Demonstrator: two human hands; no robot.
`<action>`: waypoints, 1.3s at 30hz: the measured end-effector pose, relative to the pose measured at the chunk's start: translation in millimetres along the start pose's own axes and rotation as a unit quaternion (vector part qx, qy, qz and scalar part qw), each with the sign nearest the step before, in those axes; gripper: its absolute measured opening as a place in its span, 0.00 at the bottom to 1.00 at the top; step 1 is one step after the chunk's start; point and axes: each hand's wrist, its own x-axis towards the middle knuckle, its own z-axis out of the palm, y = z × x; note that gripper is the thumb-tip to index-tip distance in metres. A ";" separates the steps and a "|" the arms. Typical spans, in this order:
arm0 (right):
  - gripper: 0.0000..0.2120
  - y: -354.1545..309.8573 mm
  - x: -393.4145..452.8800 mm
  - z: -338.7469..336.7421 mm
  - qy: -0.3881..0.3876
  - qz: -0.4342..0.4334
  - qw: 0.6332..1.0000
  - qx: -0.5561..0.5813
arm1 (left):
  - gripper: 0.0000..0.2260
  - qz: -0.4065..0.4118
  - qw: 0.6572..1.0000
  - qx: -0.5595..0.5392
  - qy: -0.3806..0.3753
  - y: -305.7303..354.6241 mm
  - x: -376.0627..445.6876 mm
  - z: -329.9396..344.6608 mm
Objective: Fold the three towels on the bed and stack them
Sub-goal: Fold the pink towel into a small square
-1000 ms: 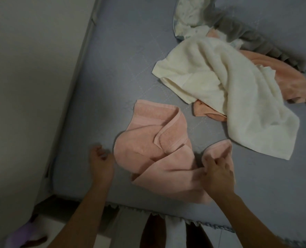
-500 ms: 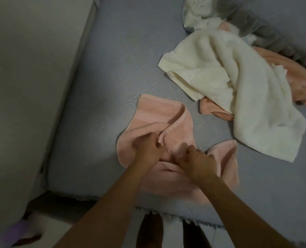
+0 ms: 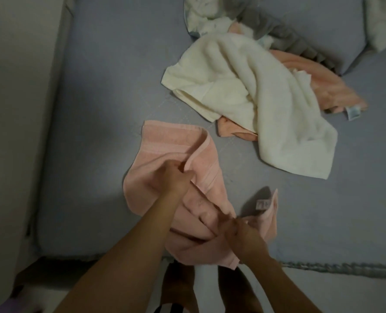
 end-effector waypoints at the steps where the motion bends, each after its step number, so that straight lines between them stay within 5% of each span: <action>1: 0.14 -0.1 2.6 -1.4 0.023 0.013 0.999 0.039 | 0.08 -0.014 0.999 -0.008 -0.033 9.0 -3.4 2.0; 4: 0.23 -7.6 14.1 -10.0 0.083 0.014 0.990 0.109 | 0.03 -0.052 0.965 -0.174 -0.187 46.7 -25.7 15.8; 8: 0.34 -24.2 33.8 -25.9 0.128 0.024 0.987 0.090 | 0.05 -0.036 0.839 -0.397 -0.372 104.0 -52.6 26.4; 12: 0.11 -19.9 49.8 -53.8 0.157 0.016 0.939 0.305 | 0.11 0.064 0.822 -0.475 -0.308 122.5 -36.0 -4.2; 16: 0.15 -3.8 60.4 -85.7 0.204 -0.039 0.937 0.281 | 0.12 0.117 0.926 -0.340 -0.117 85.1 -10.1 -47.4; 18: 0.15 10.4 64.8 -89.7 0.146 -0.049 0.958 0.241 | 0.07 0.090 0.975 -0.201 -0.036 54.7 -13.9 -44.1; 21: 0.20 44.6 60.1 -68.6 0.060 -0.031 0.998 0.004 | 0.06 0.126 0.992 -0.013 -0.020 -3.4 -38.2 -6.6; 24: 0.24 75.8 44.3 -38.7 0.079 -0.002 0.994 -0.075 | 0.16 0.188 0.953 0.194 -0.138 -50.2 -67.1 44.6; 26: 0.21 88.0 37.5 -29.7 0.067 0.010 0.997 -0.043 | 0.22 0.336 0.852 0.385 -0.115 -71.0 -82.3 75.5; 28: 0.18 95.0 32.8 -29.8 0.056 -0.018 0.998 -0.028 | 0.25 0.389 0.787 0.469 -0.100 -83.3 -95.5 94.7; 31: 0.07 94.3 25.6 -41.0 0.049 -0.119 0.991 0.044 | 0.25 0.353 0.796 0.481 -0.099 -99.3 -94.7 103.1; 34: 0.07 90.5 16.7 -52.5 0.033 -0.234 0.971 0.025 | 0.19 0.267 0.857 0.429 -0.102 -108.3 -90.0 83.3; 39: 0.24 111.2 20.1 -57.4 -0.021 -0.264 0.931 -0.253 | 0.14 0.172 0.927 0.304 -0.138 -136.4 -95.8 27.5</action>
